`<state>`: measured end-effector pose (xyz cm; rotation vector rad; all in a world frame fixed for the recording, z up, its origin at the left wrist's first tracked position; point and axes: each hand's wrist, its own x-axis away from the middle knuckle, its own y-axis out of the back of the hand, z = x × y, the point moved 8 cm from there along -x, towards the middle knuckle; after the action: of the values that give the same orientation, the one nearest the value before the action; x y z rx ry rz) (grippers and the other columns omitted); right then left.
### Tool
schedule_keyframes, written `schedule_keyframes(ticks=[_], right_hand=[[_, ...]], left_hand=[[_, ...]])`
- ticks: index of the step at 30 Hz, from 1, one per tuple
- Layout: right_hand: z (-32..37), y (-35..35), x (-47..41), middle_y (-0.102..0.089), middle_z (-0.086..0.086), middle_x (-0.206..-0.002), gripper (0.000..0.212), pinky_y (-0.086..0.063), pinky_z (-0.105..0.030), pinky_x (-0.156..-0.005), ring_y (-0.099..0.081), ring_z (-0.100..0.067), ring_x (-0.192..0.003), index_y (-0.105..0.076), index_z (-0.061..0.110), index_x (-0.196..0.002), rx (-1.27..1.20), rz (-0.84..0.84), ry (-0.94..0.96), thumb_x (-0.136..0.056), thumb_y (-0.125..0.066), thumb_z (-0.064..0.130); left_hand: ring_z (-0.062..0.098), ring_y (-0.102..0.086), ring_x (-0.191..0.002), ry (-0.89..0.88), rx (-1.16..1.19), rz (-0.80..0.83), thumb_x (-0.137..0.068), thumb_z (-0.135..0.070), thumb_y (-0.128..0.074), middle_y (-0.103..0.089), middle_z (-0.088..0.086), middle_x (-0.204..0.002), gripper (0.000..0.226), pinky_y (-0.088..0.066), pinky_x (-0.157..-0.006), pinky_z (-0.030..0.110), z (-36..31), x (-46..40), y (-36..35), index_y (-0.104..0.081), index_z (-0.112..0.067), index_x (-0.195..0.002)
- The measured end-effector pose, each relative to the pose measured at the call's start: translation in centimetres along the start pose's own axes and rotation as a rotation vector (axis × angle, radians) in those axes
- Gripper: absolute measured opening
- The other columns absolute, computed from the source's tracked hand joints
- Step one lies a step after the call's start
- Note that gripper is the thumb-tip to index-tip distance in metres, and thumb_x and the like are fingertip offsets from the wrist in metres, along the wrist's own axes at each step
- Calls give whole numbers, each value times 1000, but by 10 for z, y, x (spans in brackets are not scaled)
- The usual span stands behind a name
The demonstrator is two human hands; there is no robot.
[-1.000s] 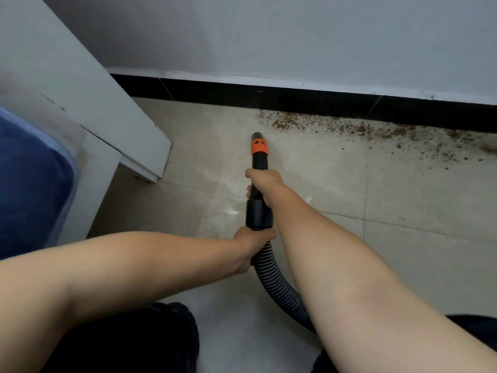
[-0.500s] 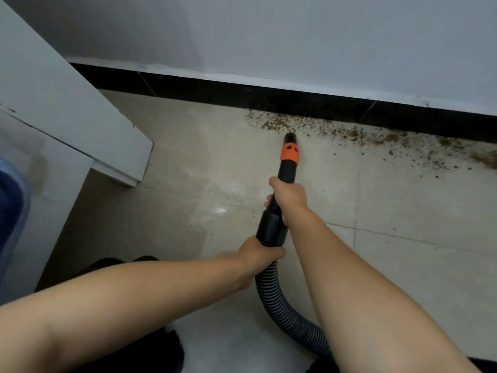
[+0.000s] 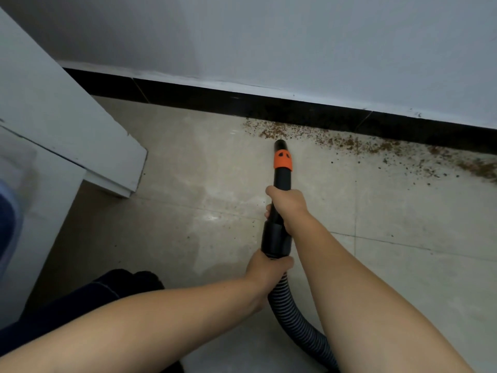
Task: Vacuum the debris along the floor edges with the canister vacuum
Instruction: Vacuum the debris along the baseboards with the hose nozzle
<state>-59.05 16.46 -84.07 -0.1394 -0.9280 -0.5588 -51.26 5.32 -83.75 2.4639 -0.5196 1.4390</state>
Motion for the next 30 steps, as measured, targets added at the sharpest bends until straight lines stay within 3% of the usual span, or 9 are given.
schedule_keyframes(ticks=[3,11,20,25,30], right_hand=[[-2,-29,5,-54,-9,-62,18,-44,-23,-41,-51,-18,-44,-49,7,-95,37,60,1,-83,-61,14],[7,-74,9,-54,-8,-63,20,-45,-23,-42,-51,-18,-46,-49,6,-98,18,160,-18,-84,-61,15],[10,-21,-3,-55,-7,-62,19,-49,-27,-48,-53,-17,-47,-49,8,-95,-71,2,-35,-84,-62,17],[8,2,-5,-54,-7,-59,18,-49,-29,-49,-52,-17,-44,-45,11,-79,-108,-63,-34,-84,-62,15],[14,10,-9,-54,-7,-60,17,-50,-30,-52,-52,-17,-47,-45,10,-81,-103,-98,-20,-83,-62,14]], left_hand=[[29,-63,-101,18,16,-52,-82,-12,-67,-67,16,-109,33,-52,-89,39,4,3,22,-61,-7,-114],[32,-64,-100,14,24,-124,-81,-9,-67,-67,20,-108,29,-52,-90,43,-7,0,64,-62,-4,-109],[25,-62,-99,-23,-103,-20,-81,-13,-67,-65,13,-110,36,-49,-75,28,-22,-5,31,-59,-9,-116],[27,-61,-102,-4,-142,13,-82,-12,-66,-64,14,-111,37,-48,-75,29,-22,-3,14,-58,-9,-118],[25,-59,-93,-23,-135,40,-82,-10,-64,-63,13,-105,38,-46,-73,29,-29,-5,9,-57,-7,-119]])
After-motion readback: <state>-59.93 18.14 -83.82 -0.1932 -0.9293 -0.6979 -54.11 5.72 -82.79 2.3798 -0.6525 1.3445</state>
